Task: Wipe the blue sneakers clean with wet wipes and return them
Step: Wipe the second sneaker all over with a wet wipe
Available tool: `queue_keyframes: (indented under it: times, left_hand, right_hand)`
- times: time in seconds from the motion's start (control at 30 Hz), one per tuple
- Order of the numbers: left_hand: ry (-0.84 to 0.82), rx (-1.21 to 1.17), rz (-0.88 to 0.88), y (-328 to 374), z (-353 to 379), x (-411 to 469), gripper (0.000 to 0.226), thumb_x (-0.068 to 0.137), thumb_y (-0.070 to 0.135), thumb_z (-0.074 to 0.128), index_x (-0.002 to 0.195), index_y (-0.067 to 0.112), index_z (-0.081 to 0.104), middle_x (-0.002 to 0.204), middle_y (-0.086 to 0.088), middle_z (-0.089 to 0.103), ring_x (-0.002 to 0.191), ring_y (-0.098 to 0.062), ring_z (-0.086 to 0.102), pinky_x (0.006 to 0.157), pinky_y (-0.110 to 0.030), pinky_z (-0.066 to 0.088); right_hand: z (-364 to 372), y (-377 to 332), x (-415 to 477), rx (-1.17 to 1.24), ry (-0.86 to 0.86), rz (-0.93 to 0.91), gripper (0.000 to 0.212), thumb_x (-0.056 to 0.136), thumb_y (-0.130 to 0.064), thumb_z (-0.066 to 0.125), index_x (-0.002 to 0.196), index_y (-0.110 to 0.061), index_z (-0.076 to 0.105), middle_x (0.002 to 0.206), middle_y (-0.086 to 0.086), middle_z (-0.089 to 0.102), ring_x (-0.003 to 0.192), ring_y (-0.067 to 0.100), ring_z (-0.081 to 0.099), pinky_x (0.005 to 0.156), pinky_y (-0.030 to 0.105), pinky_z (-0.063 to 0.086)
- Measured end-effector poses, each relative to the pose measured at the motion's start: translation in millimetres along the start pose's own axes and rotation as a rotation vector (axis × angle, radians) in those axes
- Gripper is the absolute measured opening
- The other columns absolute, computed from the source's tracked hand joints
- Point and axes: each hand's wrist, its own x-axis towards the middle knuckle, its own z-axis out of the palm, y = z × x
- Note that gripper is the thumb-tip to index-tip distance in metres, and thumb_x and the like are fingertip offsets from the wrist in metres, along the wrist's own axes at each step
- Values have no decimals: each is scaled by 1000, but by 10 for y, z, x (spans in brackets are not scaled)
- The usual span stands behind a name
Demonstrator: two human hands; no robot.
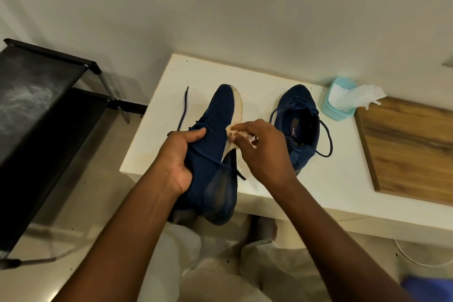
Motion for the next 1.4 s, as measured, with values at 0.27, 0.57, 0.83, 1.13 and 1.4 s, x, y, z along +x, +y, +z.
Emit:
queue_keyframes:
  times: [0.27, 0.57, 0.83, 1.13, 1.4]
  left_hand:
    - [23, -47, 18, -23, -4, 48, 21, 93, 24, 67, 105, 7, 73, 81, -11, 78, 79, -30, 71, 70, -36, 57]
    - [46, -89, 63, -65, 34, 74, 22, 96, 31, 62, 99, 11, 74, 78, -7, 78, 66, -24, 72, 62, -31, 56]
    - [27, -190, 82, -82, 43, 68, 27, 98, 35, 60, 100, 14, 75, 83, -7, 78, 79, -26, 71, 69, -33, 57]
    - [-166, 87, 98, -44, 44, 30, 43, 80, 28, 82, 118, 10, 71, 107, -11, 76, 93, -28, 74, 81, -38, 61]
    - [-180, 574, 136, -108, -57, 11, 90, 41, 26, 98, 123, 18, 59, 116, -10, 70, 106, -31, 68, 91, -49, 59]
  right_hand:
    - [-200, -137, -538, 64, -356, -80, 16, 86, -31, 74, 102, -33, 75, 95, -17, 69, 88, 6, 62, 70, 20, 52]
    - [-50, -115, -547, 70, -172, -99, 16, 91, -18, 70, 104, -23, 76, 94, -8, 69, 85, 5, 62, 71, 18, 52]
    - [49, -289, -1177, -263, -563, -425, 31, 87, -9, 68, 111, -27, 74, 101, -5, 69, 92, 12, 59, 80, 29, 53]
    - [-491, -300, -676, 919, -193, 558, 16, 89, -7, 65, 103, -5, 72, 97, 10, 75, 89, 26, 72, 77, 34, 57]
    - [-507, -39, -614, 1265, -188, 767, 31, 93, -5, 54, 123, -8, 61, 109, 15, 72, 90, 24, 72, 78, 37, 58]
